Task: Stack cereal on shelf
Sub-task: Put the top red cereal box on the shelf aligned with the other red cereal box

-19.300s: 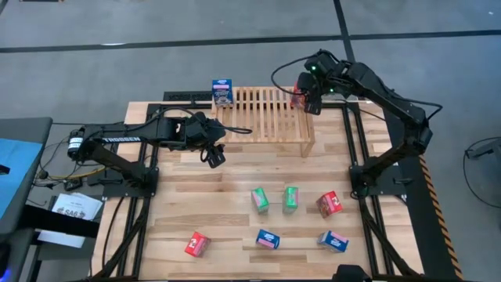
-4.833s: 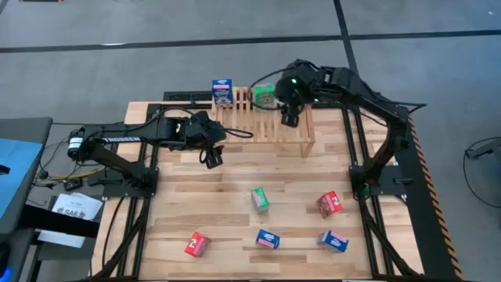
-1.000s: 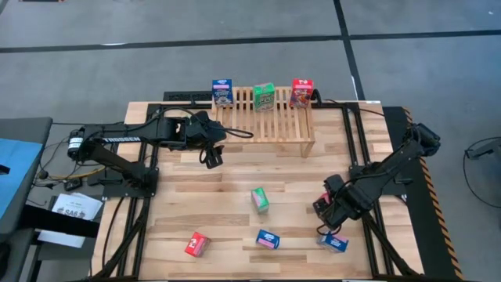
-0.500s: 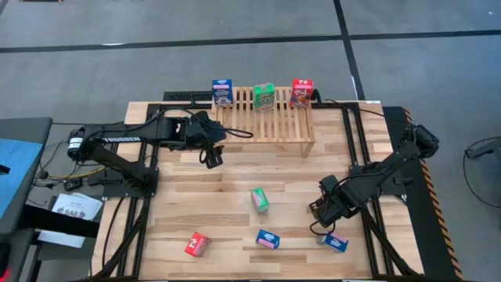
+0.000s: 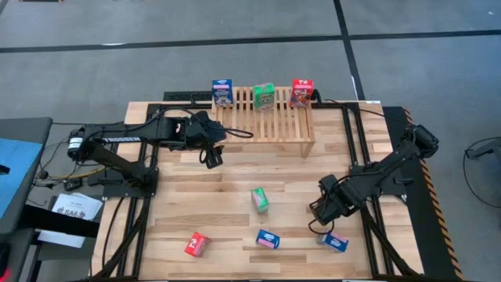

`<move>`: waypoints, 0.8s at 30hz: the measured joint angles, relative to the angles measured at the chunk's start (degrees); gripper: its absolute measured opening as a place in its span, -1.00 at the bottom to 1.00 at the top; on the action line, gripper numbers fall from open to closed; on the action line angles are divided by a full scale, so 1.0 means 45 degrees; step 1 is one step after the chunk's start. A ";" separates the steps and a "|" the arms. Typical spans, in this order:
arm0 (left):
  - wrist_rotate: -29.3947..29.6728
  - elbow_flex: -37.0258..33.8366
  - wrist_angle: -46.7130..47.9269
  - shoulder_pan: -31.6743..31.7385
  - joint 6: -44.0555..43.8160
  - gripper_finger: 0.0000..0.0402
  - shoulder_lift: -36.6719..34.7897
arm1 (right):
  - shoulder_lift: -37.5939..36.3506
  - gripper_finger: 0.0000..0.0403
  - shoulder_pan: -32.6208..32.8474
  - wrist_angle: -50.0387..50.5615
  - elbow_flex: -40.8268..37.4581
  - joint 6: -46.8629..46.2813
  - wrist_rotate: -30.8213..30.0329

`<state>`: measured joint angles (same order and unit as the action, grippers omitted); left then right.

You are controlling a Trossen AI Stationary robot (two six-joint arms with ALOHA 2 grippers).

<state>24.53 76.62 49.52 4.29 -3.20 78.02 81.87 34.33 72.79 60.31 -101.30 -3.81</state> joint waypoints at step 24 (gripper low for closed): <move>0.0005 0.0000 0.0000 -0.0005 0.0000 0.13 -0.0002 | -0.0351 -0.02 -0.4725 0.3788 0.6138 1.1152 -0.0185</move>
<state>24.56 76.62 49.52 4.27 -3.20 78.01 80.29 13.06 89.83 87.93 -51.11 -4.64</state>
